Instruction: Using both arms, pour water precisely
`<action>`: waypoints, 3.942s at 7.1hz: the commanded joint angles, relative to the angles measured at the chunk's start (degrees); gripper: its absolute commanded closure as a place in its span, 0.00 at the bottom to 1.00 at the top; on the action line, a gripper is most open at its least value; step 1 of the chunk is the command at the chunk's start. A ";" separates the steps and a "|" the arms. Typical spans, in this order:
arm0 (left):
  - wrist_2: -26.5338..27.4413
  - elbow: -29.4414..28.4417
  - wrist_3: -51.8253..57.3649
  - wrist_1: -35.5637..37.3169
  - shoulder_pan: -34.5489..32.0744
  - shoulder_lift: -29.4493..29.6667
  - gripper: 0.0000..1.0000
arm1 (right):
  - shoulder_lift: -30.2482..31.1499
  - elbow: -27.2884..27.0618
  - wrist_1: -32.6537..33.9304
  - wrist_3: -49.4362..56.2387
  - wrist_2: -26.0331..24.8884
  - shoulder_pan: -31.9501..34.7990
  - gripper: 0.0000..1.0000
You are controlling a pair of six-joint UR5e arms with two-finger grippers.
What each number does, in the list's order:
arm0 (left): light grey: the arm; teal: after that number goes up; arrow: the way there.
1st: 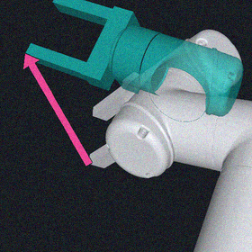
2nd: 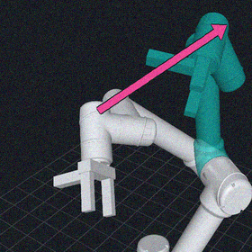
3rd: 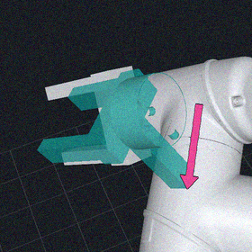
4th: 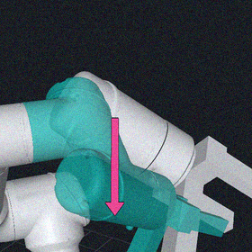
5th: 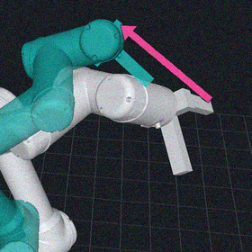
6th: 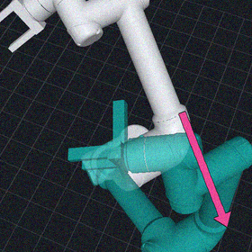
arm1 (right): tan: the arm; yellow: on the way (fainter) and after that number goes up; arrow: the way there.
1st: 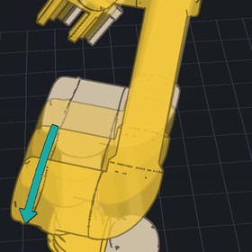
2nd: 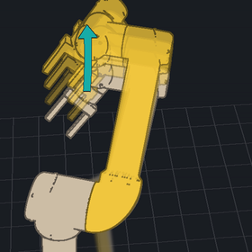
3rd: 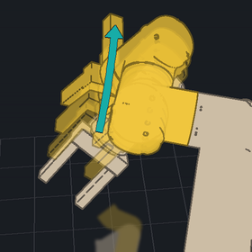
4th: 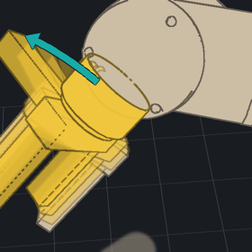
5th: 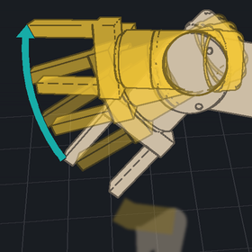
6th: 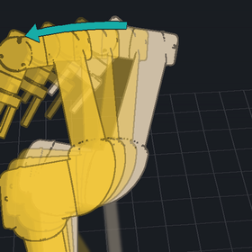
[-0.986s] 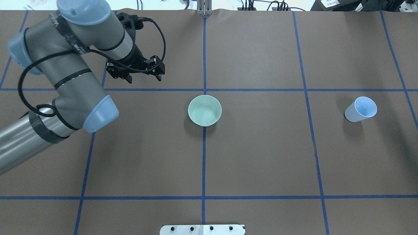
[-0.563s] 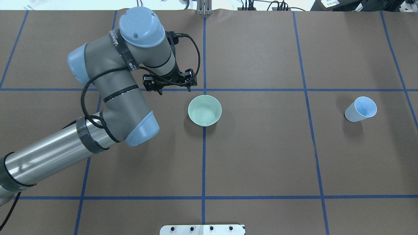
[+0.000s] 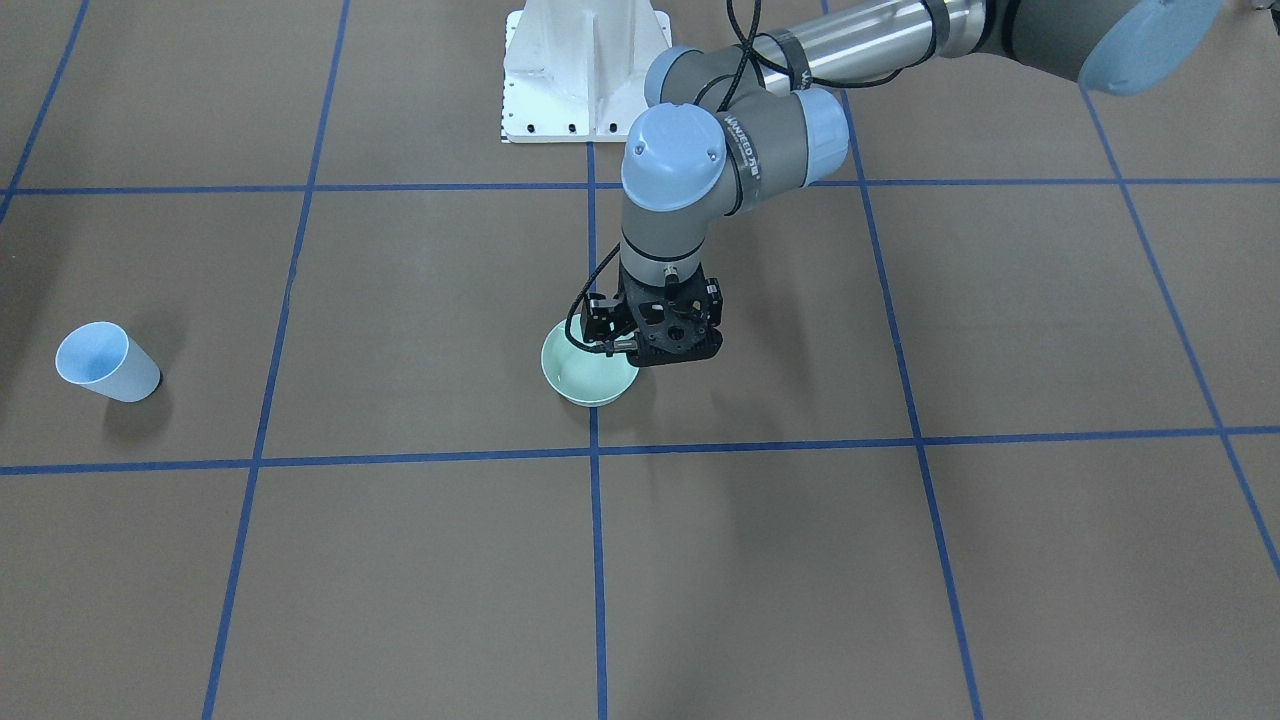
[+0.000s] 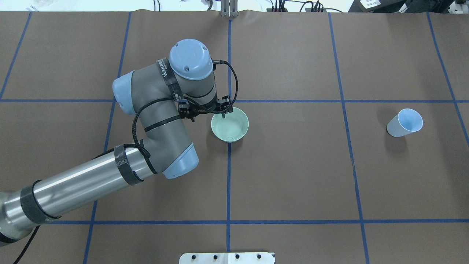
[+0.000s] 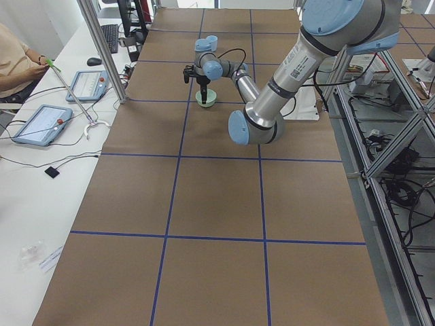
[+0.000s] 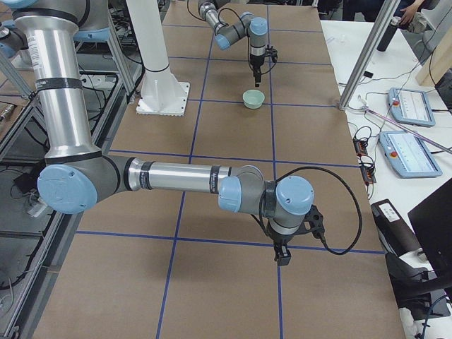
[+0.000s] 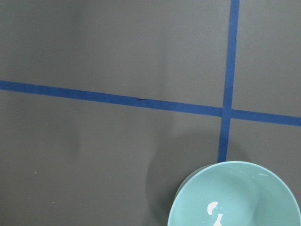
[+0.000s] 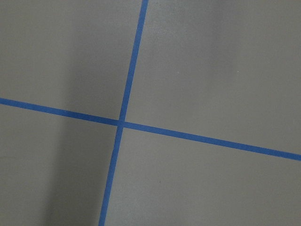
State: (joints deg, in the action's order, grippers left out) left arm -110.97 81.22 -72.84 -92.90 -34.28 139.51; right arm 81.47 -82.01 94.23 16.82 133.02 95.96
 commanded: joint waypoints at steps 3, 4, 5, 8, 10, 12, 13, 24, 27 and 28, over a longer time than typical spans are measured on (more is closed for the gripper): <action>0.14 -5.54 -0.46 -8.09 1.06 0.15 0.02 | -0.25 -0.25 -0.01 -0.12 -0.30 0.02 0.00; 0.14 -5.55 -0.02 -8.18 1.15 0.06 0.33 | -0.26 -0.25 -0.01 -0.29 -0.30 0.02 0.00; 0.14 -5.63 0.16 -8.18 1.76 0.15 0.82 | -0.43 -0.34 -0.01 -0.73 -0.30 0.02 0.00; 0.06 -5.11 0.94 -8.09 1.50 0.15 1.00 | -0.52 -0.52 -0.01 -0.73 -0.30 0.02 0.00; -0.47 -4.32 1.04 -8.00 0.19 0.15 1.00 | -0.61 -0.52 -0.10 -0.65 -0.30 0.02 0.00; -5.71 -2.39 2.34 -7.91 -4.36 -0.64 1.00 | -0.61 -0.52 -0.10 -0.65 -0.30 0.02 0.00; -8.79 0.14 8.62 -7.65 -6.82 -3.95 1.00 | -0.61 -0.52 -0.10 -0.65 -0.30 0.02 0.00; -25.61 14.06 45.69 -25.47 -31.19 -53.00 1.00 | -0.43 -0.61 -0.10 -0.47 -0.74 0.02 0.00; -25.61 3.28 44.98 -37.49 -30.67 -52.33 1.00 | -0.26 -0.61 -0.10 -0.47 -0.74 0.02 0.00; -25.61 2.81 44.98 -37.88 -30.67 -51.98 1.00 | -0.34 -0.61 -0.10 -0.47 -0.74 0.02 0.00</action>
State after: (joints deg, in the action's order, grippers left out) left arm -136.58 86.26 -27.73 -128.36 -65.03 87.00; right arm 81.18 -82.62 94.13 16.35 132.28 95.98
